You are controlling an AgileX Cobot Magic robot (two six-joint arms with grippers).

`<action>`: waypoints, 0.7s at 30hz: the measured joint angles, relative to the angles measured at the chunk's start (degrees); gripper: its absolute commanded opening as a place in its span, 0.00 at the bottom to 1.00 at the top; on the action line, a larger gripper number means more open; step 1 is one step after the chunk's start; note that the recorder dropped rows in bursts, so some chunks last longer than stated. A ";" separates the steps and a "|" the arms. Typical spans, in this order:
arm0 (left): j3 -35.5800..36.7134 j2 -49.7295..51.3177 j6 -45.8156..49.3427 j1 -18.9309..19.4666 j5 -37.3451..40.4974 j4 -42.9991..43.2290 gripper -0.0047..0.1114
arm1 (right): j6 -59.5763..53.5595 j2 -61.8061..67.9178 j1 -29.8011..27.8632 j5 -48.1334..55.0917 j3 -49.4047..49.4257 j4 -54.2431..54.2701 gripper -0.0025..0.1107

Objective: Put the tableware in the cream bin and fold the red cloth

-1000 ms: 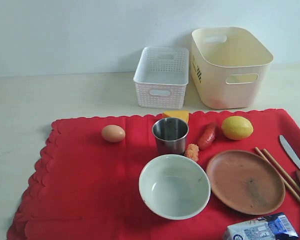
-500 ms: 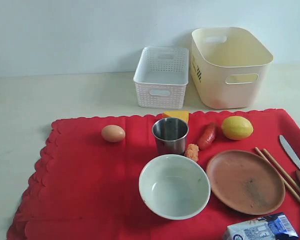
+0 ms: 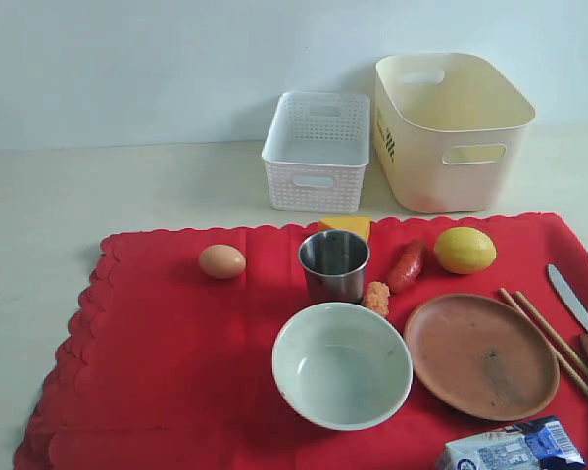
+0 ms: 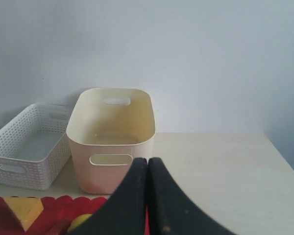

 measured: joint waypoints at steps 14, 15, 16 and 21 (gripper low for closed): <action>0.00 0.00 0.00 0.00 0.00 0.00 0.04 | 1.86 5.51 0.00 0.78 -0.37 6.07 0.02; 0.00 0.00 0.00 0.00 0.00 0.00 0.04 | 1.39 5.99 0.00 1.04 -0.55 6.41 0.02; 0.00 0.00 0.00 0.00 0.00 0.00 0.04 | 0.54 6.47 0.00 1.04 -0.83 6.71 0.02; 0.00 0.00 0.00 0.00 0.00 0.00 0.04 | -11.02 11.63 0.00 3.95 -3.47 15.42 0.07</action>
